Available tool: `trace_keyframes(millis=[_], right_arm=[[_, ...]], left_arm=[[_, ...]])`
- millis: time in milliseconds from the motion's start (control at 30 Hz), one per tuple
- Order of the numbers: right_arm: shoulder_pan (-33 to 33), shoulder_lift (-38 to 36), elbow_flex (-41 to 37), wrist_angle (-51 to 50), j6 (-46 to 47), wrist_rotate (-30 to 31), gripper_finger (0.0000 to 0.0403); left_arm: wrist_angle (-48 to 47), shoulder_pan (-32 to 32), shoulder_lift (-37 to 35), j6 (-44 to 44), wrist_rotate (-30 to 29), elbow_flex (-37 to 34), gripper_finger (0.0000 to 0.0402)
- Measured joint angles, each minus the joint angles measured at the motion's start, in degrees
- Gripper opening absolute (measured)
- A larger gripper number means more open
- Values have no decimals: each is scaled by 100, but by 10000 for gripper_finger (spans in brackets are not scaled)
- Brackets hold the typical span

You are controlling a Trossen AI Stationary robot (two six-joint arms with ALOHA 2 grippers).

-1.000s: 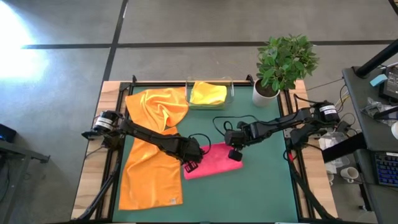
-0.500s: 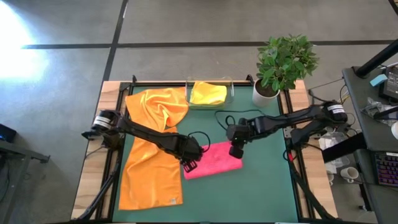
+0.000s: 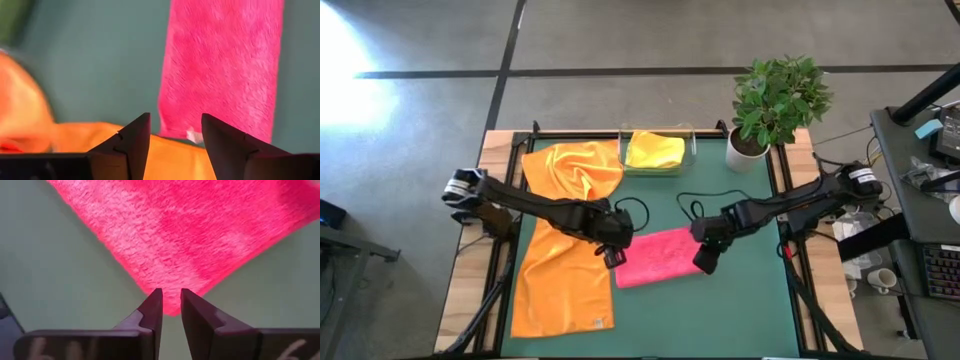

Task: Fold microfiber towels
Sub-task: Fold the pink towel

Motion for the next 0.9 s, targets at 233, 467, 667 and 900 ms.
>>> trace_keyframes(millis=[233,467,667,900], right_arm=[[185,308,-28,336,539,-40,59],[195,698,-28,529,789,-260,58],[191,1079,-28,523,819,-154,58],[0,1232,11,44,830,421,58]], left_arm=[[10,64,-465,398,-549,-168,162],[-6,86,-541,568,-604,-269,162],[40,86,-541,525,-606,-527,162],[40,86,-541,525,-606,-614,162]])
